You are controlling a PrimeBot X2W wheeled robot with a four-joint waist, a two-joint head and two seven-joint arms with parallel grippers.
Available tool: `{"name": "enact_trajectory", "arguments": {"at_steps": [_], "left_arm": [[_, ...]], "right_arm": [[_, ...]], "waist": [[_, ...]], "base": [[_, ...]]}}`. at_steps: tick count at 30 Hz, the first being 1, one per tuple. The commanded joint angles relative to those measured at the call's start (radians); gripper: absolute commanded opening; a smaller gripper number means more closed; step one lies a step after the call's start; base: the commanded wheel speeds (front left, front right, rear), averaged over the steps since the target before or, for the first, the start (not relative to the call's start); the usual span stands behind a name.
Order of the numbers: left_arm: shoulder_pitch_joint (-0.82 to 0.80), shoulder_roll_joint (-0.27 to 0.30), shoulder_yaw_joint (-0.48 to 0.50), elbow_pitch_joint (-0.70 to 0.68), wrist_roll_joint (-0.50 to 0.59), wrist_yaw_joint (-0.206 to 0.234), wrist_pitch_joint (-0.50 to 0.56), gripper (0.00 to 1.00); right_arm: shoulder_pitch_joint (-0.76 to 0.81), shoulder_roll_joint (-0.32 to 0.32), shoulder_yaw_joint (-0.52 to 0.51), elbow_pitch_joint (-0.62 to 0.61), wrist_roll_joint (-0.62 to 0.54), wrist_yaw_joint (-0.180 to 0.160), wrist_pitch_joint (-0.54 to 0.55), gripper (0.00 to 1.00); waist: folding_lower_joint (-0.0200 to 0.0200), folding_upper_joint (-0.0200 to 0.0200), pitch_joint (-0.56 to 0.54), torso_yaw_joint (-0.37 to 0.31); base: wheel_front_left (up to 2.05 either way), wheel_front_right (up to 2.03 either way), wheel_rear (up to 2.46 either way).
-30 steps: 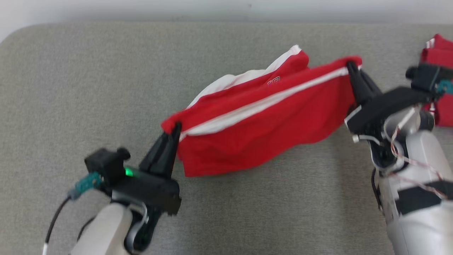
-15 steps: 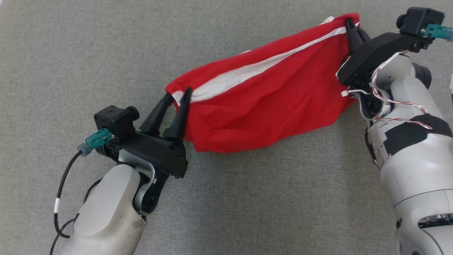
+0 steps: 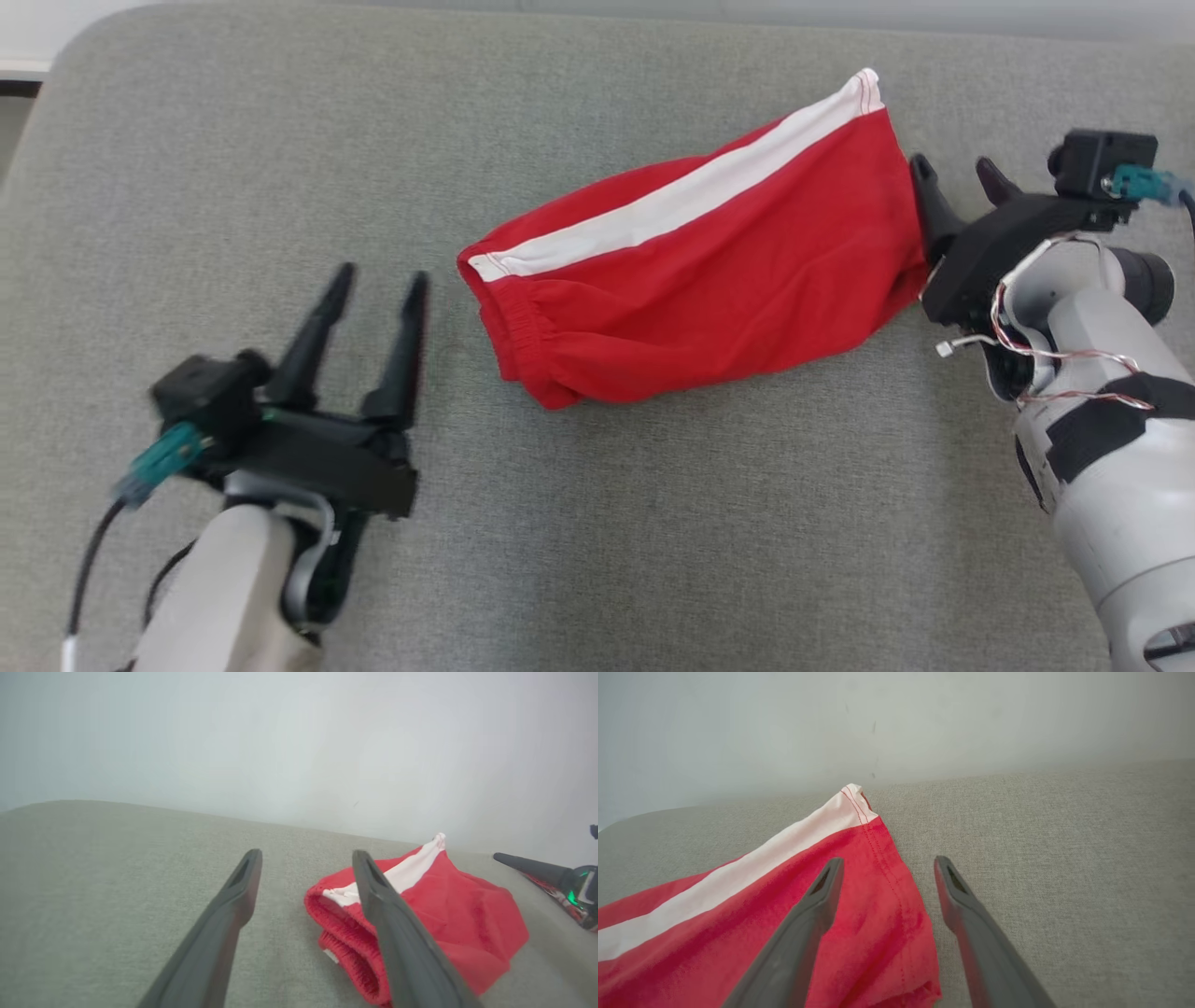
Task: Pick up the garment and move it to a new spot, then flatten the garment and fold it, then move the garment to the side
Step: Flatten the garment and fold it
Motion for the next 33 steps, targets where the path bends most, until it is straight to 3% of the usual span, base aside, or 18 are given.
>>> {"name": "enact_trajectory", "arguments": {"at_steps": [1,6,17,18,19,20,33], "left_arm": [[0.036,0.001,0.041,-0.029,0.032,0.012,0.0,1.0],[0.139,-0.028,0.199,-0.135,0.146,0.027,0.0,1.0],[0.253,-0.107,0.332,-0.195,0.256,-0.008,0.0,1.0],[0.258,-0.112,0.335,-0.195,0.263,-0.01,0.0,1.0],[0.259,-0.116,0.336,-0.193,0.265,-0.009,0.0,1.0],[0.26,-0.119,0.339,-0.192,0.27,-0.011,0.0,1.0],[0.307,-0.126,0.349,-0.158,0.306,-0.016,0.0,1.0]], "right_arm": [[0.017,-0.009,0.014,0.003,0.005,0.0,-0.006,1.0],[0.023,-0.031,0.041,0.03,0.018,0.0,-0.013,1.0],[0.001,-0.007,0.055,0.142,0.029,0.0,-0.004,1.0],[0.005,-0.001,0.061,0.148,0.035,0.0,0.004,0.48],[0.009,0.005,0.065,0.15,0.044,0.0,0.007,0.3],[0.012,0.011,0.068,0.149,0.051,0.0,0.011,0.0],[0.085,0.006,0.104,0.108,0.158,0.0,-0.04,0.0]], "waist": [[0.0001,-0.0001,-0.003,0.011],[0.0001,-0.0001,0.015,0.019],[0.0001,-0.0001,0.024,0.036],[0.0001,-0.0001,0.022,0.038],[0.0001,-0.0001,0.019,0.039],[0.0001,-0.0001,0.016,0.039],[0.0001,-0.0001,-0.072,-0.032]], "base": [[0.0,0.0,0.0],[0.0,0.0,0.0],[0.0,0.0,0.0],[0.0,0.0,0.0],[0.0,0.0,0.0],[0.0,0.0,0.0],[0.0,0.0,0.0]]}}
